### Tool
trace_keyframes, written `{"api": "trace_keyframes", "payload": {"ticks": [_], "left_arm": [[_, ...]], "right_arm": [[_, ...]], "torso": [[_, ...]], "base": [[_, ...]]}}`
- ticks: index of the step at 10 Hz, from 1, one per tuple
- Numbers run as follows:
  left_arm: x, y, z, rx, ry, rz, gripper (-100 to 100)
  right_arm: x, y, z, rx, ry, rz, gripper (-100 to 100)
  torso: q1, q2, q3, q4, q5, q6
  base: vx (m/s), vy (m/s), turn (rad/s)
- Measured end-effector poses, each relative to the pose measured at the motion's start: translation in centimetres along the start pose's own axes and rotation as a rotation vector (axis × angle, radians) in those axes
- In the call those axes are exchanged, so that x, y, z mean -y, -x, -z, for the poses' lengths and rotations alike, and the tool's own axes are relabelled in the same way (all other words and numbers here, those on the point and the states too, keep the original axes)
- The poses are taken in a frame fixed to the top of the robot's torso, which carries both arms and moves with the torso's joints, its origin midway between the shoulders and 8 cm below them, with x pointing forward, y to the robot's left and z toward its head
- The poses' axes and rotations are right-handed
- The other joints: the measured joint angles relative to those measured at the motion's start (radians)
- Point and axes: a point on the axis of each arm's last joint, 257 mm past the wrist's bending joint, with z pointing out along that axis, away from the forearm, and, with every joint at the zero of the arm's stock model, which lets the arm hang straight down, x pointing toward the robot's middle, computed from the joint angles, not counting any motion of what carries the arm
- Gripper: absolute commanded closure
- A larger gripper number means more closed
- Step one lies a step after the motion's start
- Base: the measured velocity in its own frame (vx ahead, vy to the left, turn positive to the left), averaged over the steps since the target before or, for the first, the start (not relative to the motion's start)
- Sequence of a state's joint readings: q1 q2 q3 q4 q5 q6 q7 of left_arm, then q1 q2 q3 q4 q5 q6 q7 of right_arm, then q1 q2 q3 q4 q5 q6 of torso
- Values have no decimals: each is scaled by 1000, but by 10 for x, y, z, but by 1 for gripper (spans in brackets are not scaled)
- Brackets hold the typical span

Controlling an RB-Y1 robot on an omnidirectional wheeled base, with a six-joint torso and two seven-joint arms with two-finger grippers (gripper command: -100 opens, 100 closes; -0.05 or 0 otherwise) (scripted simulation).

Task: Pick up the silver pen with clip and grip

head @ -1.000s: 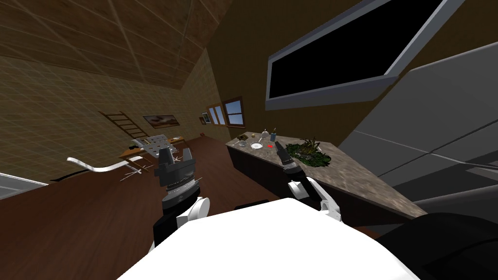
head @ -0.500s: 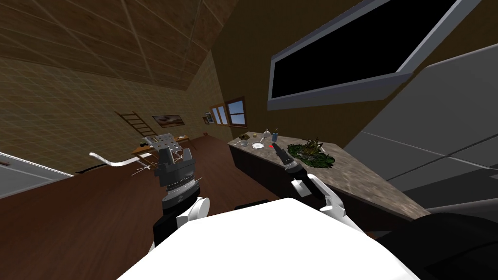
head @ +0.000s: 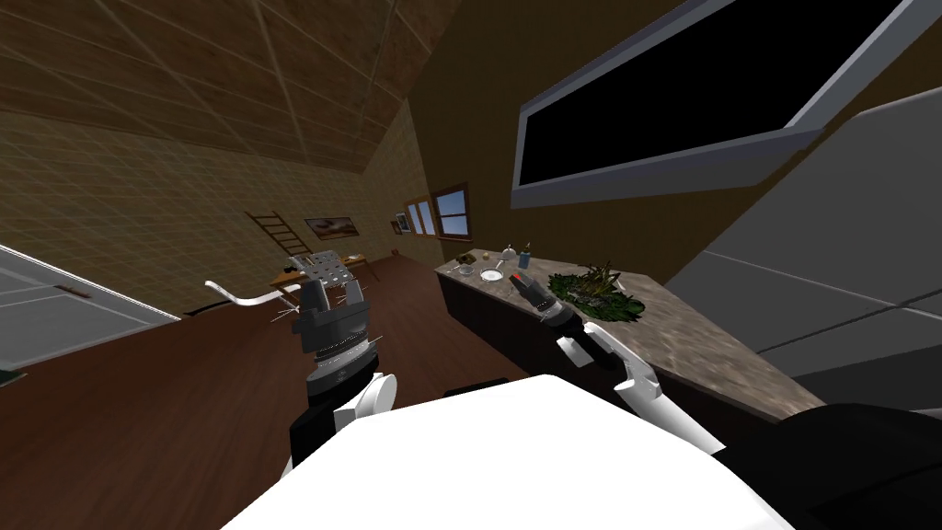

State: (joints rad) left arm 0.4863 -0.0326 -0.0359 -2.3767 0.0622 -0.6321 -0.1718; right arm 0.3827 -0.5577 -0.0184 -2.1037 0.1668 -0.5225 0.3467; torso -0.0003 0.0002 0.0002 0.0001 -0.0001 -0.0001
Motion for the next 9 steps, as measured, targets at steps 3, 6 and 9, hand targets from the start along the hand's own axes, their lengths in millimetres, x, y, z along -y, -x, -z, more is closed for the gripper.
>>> {"api": "trace_keyframes", "payload": {"ticks": [3, 6, 9], "left_arm": [[0, 0, 0, 0, 0, 0, 0], [0, 0, 0, 0, 0, 0, 0], [0, 0, 0, 0, 0, 0, 0]], "right_arm": [[-1, -9, 1, -76, 49, 132, -100], [1, -21, 5, -166, 107, 285, -100], [5, -35, 12, -252, 167, 420, -100]], "torso": [[0, -1, 0, 0, 0, 0], [1, -2, -1, 0, 0, 0], [1, -2, -1, 0, 0, 0]], "base": [[0, 7, 93], [13, 8, 55], [25, 13, 67]]}}
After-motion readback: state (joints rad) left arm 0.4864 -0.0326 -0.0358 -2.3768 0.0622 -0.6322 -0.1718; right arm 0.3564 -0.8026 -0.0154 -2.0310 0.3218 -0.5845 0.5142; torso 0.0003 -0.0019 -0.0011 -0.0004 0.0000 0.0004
